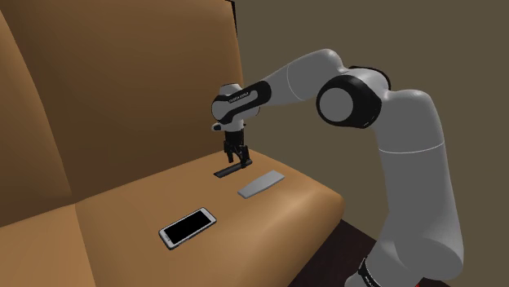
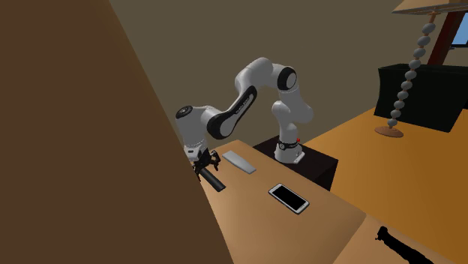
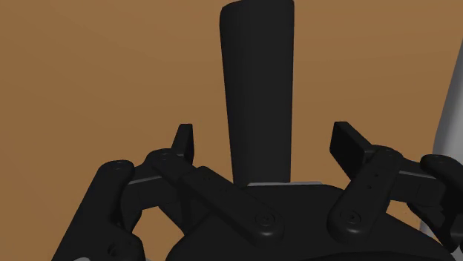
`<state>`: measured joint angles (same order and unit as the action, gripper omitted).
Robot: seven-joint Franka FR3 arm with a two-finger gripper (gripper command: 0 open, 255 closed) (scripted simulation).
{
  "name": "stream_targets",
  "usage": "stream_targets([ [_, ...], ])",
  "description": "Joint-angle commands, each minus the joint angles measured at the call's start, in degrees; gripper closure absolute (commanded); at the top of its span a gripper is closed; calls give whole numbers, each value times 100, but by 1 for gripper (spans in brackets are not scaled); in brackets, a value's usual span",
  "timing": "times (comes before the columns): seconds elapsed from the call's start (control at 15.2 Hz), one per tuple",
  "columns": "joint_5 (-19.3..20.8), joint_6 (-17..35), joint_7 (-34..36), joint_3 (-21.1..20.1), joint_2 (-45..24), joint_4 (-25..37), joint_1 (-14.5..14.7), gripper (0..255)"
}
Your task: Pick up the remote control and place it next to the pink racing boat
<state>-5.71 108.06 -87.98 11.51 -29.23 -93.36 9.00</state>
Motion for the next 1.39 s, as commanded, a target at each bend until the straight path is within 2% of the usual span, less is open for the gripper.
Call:
stream_targets([
  [0.0, 0, 4, 0, 0, 0, -3, 0, 0],
  [0.13, 0, 3, 0, 0, 0, -3, 0, 0],
  [0.2, 0, 3, 0, 0, 0, -3, 0, 255],
  [0.79, 0, 4, 0, 0, 0, -3, 0, 255],
  [1.32, 54, -495, 32, 28, 248, 253, 11, 255],
])
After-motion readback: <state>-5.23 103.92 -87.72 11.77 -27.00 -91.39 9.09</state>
